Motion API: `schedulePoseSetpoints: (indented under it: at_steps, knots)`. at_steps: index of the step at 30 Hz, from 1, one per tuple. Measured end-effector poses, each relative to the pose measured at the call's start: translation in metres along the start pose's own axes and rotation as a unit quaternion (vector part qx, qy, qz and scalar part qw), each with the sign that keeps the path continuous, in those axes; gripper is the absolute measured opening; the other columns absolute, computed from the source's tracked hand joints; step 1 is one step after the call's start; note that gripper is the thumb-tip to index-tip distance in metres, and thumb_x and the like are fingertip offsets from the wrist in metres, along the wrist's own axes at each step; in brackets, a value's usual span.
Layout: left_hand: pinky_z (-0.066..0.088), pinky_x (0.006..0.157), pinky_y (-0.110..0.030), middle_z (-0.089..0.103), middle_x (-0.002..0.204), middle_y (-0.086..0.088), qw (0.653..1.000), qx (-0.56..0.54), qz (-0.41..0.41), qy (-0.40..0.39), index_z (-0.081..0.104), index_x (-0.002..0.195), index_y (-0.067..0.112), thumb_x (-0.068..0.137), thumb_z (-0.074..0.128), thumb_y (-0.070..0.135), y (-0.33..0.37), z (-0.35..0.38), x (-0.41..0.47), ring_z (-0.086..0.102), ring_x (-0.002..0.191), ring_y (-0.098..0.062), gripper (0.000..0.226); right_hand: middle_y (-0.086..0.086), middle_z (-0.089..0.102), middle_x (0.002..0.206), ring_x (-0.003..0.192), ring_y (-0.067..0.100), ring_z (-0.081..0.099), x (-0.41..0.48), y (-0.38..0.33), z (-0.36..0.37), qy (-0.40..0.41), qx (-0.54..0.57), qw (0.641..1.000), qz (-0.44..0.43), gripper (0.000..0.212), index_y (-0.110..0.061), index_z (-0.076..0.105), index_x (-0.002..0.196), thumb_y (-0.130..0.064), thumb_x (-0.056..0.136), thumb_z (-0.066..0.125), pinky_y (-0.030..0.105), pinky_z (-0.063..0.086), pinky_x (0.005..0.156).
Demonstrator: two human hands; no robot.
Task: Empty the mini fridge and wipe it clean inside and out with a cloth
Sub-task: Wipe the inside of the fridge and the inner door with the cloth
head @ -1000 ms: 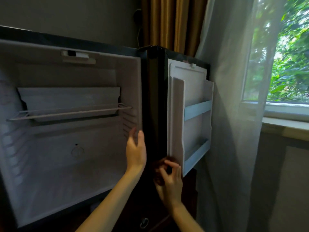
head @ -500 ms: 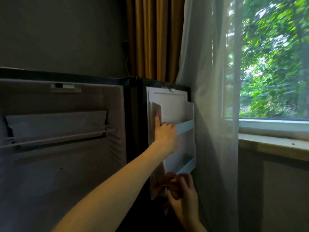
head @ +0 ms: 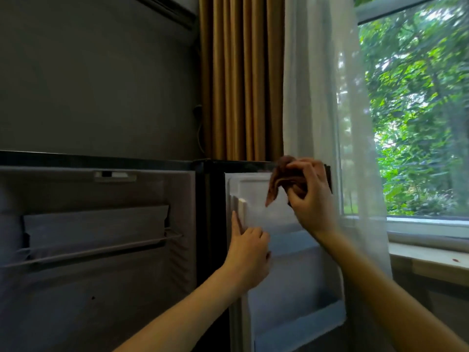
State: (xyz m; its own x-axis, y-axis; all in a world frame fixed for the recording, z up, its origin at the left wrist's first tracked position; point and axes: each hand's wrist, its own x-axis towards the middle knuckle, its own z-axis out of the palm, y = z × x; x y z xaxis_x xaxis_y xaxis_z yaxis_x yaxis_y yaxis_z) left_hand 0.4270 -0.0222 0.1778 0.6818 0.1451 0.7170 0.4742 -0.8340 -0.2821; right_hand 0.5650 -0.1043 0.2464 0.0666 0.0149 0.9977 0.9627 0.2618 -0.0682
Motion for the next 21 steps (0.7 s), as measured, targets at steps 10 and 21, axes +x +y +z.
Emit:
schedulePoseSetpoints:
  at_steps: [10,21]
  knots:
    - [0.007,0.119,-0.055,-0.017,0.160,-0.011,0.953,-0.144,-0.193,0.181,-0.005,0.154,0.010,0.085,0.066,0.023,-0.050,-0.022,0.028,-0.015,0.147,-0.028,0.100,0.001,0.046,0.135,0.121,0.018,0.048,0.086,-0.050,0.064,-0.275,-0.158,0.947,-0.045,0.048,-0.018,0.054,0.133,-0.037,0.090,0.063,0.038,0.048,0.096]
    - [0.021,0.119,-0.037,-0.024,0.158,-0.005,0.943,-0.221,-0.180,0.170,-0.013,0.148,0.006,0.093,0.056,0.015,-0.059,-0.023,0.013,-0.019,0.145,-0.016,0.089,-0.006,0.064,0.123,0.114,0.014,0.059,0.093,-0.018,-0.010,-0.314,-0.135,0.938,0.052,0.038,-0.032,0.063,0.123,-0.024,0.085,0.064,0.044,0.047,0.100]
